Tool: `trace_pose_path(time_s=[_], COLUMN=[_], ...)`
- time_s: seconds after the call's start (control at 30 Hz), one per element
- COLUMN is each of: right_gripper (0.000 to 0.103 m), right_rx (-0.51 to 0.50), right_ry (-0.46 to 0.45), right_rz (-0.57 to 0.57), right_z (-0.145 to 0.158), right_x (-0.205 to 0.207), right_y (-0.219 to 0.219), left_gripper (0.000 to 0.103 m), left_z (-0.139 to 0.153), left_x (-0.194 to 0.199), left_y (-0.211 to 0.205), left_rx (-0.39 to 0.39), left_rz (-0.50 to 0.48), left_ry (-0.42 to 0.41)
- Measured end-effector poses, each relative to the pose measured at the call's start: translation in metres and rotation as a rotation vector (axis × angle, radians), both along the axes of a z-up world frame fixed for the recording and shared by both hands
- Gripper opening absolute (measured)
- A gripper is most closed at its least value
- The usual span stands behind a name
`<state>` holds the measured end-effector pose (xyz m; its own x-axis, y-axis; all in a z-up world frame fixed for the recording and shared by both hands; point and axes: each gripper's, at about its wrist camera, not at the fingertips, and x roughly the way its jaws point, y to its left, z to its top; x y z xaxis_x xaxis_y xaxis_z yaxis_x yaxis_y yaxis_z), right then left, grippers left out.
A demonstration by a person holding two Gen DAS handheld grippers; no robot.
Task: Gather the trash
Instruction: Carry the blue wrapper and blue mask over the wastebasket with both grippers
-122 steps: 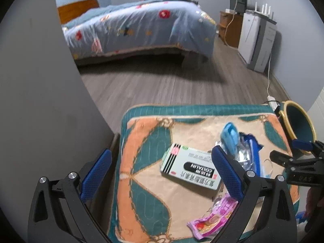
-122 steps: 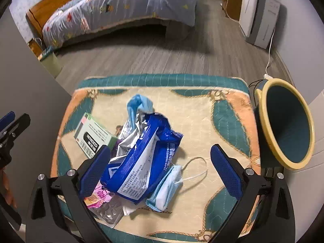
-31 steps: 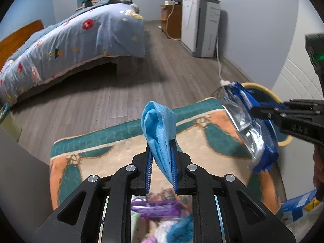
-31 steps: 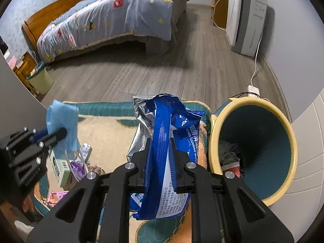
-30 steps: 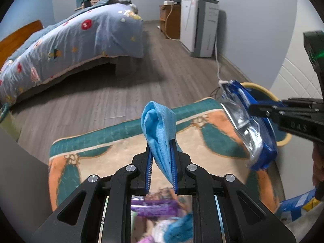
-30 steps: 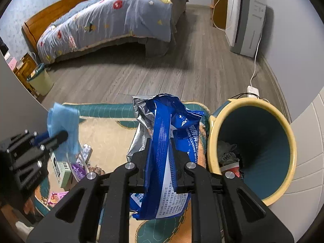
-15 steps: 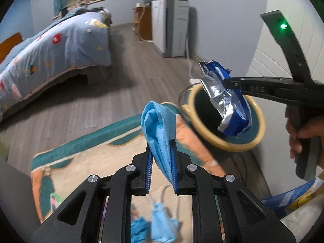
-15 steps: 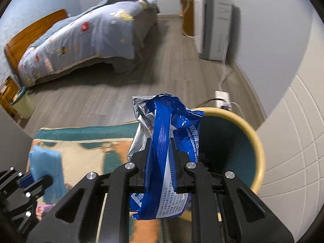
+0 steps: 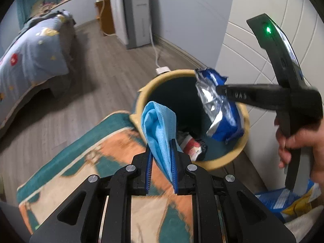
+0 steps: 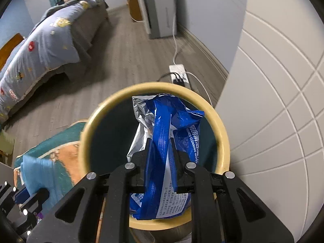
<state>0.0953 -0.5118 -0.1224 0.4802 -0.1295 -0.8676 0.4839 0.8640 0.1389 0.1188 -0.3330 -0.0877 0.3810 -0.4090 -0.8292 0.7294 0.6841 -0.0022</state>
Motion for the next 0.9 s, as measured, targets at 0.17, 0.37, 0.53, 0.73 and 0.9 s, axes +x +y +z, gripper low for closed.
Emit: trace_pose_path(time_s=[0.17, 0.37, 0.53, 0.73, 0.9], right_gripper=[0.016, 0.017, 0.047, 0.082, 0.097], right_rx=[-0.013, -0.017, -0.019, -0.042, -0.028], right_ry=[-0.001, -0.046, -0.128, -0.147, -0.146], right_rz=[-0.015, -0.017, -0.036, -0.063, -0.049], right_z=[-0.003, 0.004, 0.016, 0.021, 0.022], right_x=[-0.001, -0.003, -0.007, -0.010, -0.007], right_y=[-0.004, -0.003, -0.004, -0.006, 0.001], left_gripper=[0.017, 0.023, 0.059, 0.088, 0.094], left_z=[-0.013, -0.010, -0.005, 0.001, 0.005], left_x=[0.011, 0.019, 0.020, 0.019, 0.019], left_y=[-0.028, -0.040, -0.037, -0.012, 0.016], left_rx=[0.031, 0.014, -0.013, -0.025, -0.035], left_rz=[-0.025, -0.041, -0.021, 0.048, 0.117], left_ry=[-0.010, -0.054, -0.075, -0.106, -0.095])
